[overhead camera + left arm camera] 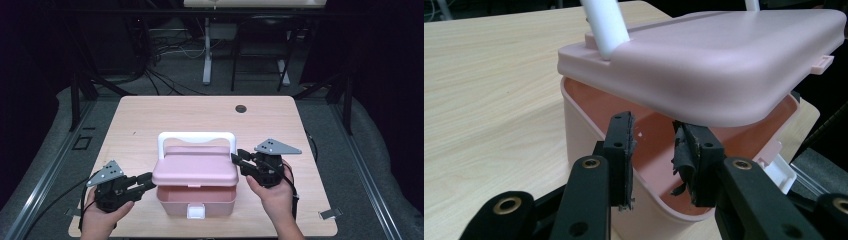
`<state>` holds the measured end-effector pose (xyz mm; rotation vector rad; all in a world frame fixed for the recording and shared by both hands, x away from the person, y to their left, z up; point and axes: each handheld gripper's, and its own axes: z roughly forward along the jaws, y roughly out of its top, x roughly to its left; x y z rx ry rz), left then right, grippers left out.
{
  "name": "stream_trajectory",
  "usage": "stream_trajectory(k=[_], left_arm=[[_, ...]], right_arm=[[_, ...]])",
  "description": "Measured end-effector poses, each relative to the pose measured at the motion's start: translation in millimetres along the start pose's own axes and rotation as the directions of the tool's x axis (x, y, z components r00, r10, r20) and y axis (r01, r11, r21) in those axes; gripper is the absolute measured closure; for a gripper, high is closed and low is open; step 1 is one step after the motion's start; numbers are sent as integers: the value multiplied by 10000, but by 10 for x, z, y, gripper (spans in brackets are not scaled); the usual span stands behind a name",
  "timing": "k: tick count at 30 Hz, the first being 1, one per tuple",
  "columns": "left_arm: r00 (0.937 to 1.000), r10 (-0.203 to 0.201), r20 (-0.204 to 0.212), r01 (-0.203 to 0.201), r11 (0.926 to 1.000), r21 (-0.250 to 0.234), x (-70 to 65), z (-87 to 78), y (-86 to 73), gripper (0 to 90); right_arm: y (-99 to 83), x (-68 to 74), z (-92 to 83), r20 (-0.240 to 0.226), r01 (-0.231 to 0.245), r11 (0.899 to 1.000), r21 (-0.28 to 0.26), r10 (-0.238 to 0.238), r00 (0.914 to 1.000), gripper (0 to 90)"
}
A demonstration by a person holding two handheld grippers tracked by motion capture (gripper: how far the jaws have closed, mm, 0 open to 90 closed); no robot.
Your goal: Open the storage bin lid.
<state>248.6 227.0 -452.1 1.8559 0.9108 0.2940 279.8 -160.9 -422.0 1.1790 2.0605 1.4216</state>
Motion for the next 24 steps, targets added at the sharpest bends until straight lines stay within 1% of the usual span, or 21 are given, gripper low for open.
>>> stream_trajectory(k=[4, 5, 8, 9, 10, 11, 12, 16, 18, 24], left_arm=[[9999, 76, -86, -78, 9998, -171, -19, -8, 27, 686], [9999, 91, -113, -92, 9999, -127, -22, -15, 36, 685], [9999, 99, -114, -101, 9997, -229, -26, -12, 52, 685], [9998, 132, -125, -134, 9998, -154, -25, -19, 62, 686], [9998, 109, -137, -112, 9997, -224, -29, -19, 67, 686], [9998, 109, -147, -113, 9995, -296, -31, -18, 75, 686], [9998, 153, -154, -158, 9994, -308, -30, -19, 83, 686], [9995, 201, -233, -208, 9992, -334, -38, -22, 118, 686], [9996, 209, -188, -215, 9992, -343, -41, -22, 135, 686], [9993, 258, -263, -269, 9987, -439, -47, -12, 191, 686]], right_arm=[[-17, -10, -80, 151, 53, 10000, -57, -52, 9999, 695], [-22, -12, -96, 203, 48, 10000, -29, -48, 9998, 695], [-48, -24, -154, 286, 8, 9999, -154, -4, 9996, 695], [-59, -26, -178, 339, -2, 9998, -186, 9, 9994, 695], [-69, -27, -202, 375, 9, 9998, -197, -2, 9993, 695], [-82, -26, -225, 405, 30, 9998, -195, -23, 9992, 695], [-102, -26, -250, 501, 58, 9998, -196, -48, 9987, 693], [-164, -27, -306, 601, 61, 9999, -120, -53, 9982, 685], [-191, -34, -311, 658, 41, 9999, -107, -34, 9978, 683], [-256, -26, -263, 574, -43, 9999, 150, 35, 9983, 678]])
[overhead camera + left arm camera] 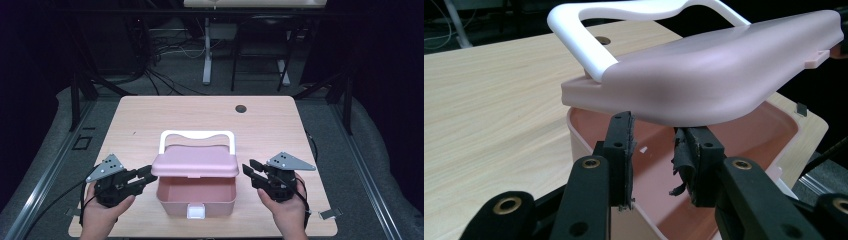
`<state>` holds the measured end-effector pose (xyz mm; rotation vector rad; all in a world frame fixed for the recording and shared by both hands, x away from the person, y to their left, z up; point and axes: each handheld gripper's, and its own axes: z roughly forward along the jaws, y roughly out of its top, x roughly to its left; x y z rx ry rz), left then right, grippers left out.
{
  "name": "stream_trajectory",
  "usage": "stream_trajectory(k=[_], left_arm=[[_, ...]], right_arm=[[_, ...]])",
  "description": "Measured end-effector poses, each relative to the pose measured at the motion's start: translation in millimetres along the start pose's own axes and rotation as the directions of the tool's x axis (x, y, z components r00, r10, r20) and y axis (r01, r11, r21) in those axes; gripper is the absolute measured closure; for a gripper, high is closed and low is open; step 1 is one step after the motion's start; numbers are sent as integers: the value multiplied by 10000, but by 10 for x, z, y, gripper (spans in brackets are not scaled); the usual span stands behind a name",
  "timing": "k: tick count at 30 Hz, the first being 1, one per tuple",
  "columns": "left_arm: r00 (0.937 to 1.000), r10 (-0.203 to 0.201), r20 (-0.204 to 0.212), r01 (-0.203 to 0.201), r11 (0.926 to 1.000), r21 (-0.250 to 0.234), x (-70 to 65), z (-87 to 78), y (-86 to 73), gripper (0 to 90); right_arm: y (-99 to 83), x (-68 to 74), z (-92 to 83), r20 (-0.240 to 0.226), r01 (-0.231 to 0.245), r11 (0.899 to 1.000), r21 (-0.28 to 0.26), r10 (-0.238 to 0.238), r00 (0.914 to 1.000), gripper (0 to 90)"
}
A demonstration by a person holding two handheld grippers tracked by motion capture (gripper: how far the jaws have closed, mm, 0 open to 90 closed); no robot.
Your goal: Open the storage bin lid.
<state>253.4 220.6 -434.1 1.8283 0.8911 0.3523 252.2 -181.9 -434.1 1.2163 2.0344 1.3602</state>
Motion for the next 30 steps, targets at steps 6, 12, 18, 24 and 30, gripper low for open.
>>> stream_trajectory(k=[6, 12, 18, 24, 30], left_arm=[[10000, 32, -52, -33, 9998, -207, 7, 3, 72, 687], [9999, 92, -106, -96, 9991, -414, 6, 4, 141, 685], [9998, 112, -153, -120, 9987, -487, 25, 20, 198, 681], [9997, -50, -234, 35, 9981, -614, 35, 48, 237, 658], [9997, 12, -258, -29, 9979, -650, 40, 71, 276, 631]], right_arm=[[-53, 23, 66, -101, 22, 9997, 247, -19, 9999, 672], [-122, 58, 180, -248, 130, 9976, 679, -114, 9996, 661], [-180, 102, 266, -366, 189, 9958, 893, -157, 9992, 645], [-229, 123, 316, -358, 264, 9931, 1139, -224, 9991, 638], [-271, 144, 346, -222, 434, 9901, 1336, -408, 9989, 632]])
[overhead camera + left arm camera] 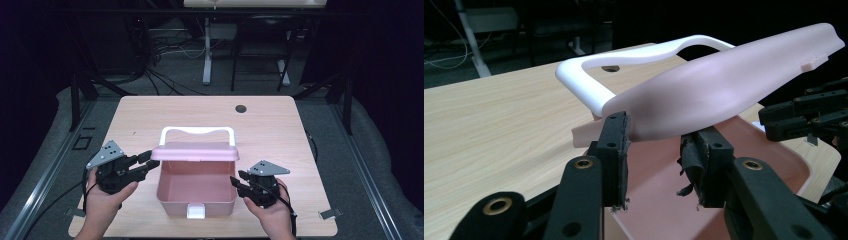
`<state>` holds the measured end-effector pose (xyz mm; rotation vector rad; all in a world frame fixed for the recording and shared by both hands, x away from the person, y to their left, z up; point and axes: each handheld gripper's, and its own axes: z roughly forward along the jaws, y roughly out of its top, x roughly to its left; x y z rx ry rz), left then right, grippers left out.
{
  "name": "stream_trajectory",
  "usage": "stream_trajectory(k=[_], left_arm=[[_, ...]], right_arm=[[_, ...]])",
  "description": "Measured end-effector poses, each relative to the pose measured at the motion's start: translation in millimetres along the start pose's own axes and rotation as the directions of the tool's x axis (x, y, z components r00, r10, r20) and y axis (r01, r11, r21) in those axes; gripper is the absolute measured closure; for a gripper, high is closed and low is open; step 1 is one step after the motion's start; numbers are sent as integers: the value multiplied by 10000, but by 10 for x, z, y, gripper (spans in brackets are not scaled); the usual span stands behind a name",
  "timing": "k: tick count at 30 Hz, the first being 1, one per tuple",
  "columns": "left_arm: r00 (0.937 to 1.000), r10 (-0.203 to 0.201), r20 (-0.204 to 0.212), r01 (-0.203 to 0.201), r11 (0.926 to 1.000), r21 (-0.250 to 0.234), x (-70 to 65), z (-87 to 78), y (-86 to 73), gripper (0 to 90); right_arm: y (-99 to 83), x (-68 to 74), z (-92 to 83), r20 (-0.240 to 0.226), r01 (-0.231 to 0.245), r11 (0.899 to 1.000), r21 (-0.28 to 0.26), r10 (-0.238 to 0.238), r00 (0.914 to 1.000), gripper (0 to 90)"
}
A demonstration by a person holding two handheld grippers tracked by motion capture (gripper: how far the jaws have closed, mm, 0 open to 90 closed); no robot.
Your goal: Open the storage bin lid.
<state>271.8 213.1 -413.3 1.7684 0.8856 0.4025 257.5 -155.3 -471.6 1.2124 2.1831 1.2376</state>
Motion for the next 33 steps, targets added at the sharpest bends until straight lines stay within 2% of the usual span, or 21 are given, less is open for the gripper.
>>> stream_trajectory(k=[9, 20, 33], left_arm=[[9999, 48, -126, -49, 10000, -47, 8, 18, 58, 618], [9996, 162, -234, -166, 9997, -154, 61, 80, 162, 635], [9996, 10, -267, -19, 9994, -339, 145, 164, 221, 660]], right_arm=[[-81, 8, 93, -170, -93, 9993, 362, 99, 9998, 630], [-94, 18, 100, -112, -90, 9996, 278, 93, 9999, 629], [-98, 20, 102, -99, -59, 9997, 233, 61, 9999, 629]])
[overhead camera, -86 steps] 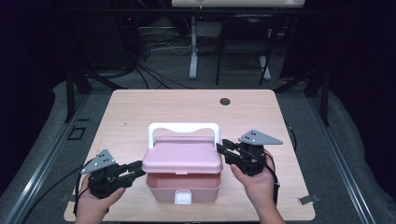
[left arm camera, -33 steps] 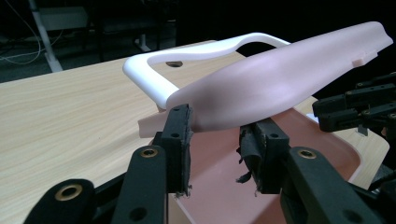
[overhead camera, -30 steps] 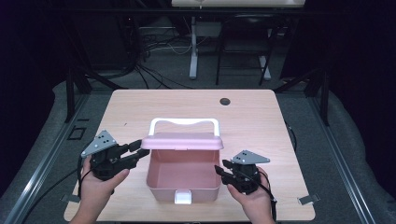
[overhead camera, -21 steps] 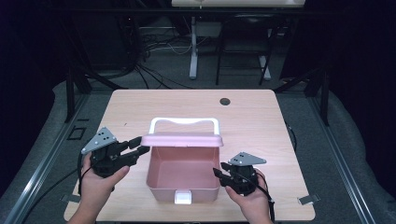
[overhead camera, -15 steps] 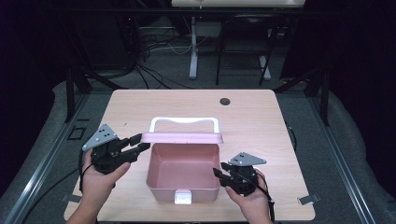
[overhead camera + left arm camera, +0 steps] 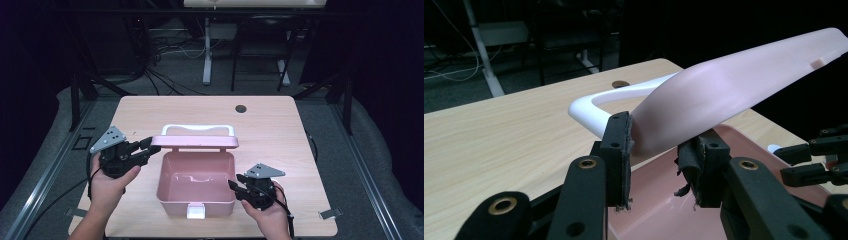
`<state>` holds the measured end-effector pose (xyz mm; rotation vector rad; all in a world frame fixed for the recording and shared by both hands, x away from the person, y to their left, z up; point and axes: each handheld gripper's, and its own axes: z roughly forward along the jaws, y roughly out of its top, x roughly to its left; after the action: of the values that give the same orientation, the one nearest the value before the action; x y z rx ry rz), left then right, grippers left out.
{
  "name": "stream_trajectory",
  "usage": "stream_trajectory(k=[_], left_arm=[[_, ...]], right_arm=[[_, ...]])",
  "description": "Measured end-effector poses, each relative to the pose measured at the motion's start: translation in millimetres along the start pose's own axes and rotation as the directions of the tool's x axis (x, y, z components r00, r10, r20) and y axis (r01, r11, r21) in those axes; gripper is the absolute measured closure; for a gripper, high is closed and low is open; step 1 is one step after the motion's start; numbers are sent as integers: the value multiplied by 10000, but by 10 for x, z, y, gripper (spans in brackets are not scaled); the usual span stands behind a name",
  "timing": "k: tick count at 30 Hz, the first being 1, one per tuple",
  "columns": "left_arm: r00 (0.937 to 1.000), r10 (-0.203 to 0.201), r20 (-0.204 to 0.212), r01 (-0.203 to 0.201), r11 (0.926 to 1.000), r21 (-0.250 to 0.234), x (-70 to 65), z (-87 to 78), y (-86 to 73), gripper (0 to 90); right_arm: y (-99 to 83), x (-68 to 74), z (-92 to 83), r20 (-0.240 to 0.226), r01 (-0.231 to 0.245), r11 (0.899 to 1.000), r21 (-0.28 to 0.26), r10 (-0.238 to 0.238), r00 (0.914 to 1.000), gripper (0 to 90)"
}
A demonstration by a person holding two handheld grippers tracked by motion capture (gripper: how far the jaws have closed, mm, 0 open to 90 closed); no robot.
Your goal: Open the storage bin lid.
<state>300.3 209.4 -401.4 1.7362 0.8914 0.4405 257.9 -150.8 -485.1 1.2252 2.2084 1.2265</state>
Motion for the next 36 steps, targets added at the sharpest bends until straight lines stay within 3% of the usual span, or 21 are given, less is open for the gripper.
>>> stream_trajectory(k=[36], left_arm=[[9990, -100, -432, 101, 9999, 22, 181, 265, -46, 752]], right_arm=[[-22, -23, 25, -140, -217, 9998, -51, 216, 9997, 610]])
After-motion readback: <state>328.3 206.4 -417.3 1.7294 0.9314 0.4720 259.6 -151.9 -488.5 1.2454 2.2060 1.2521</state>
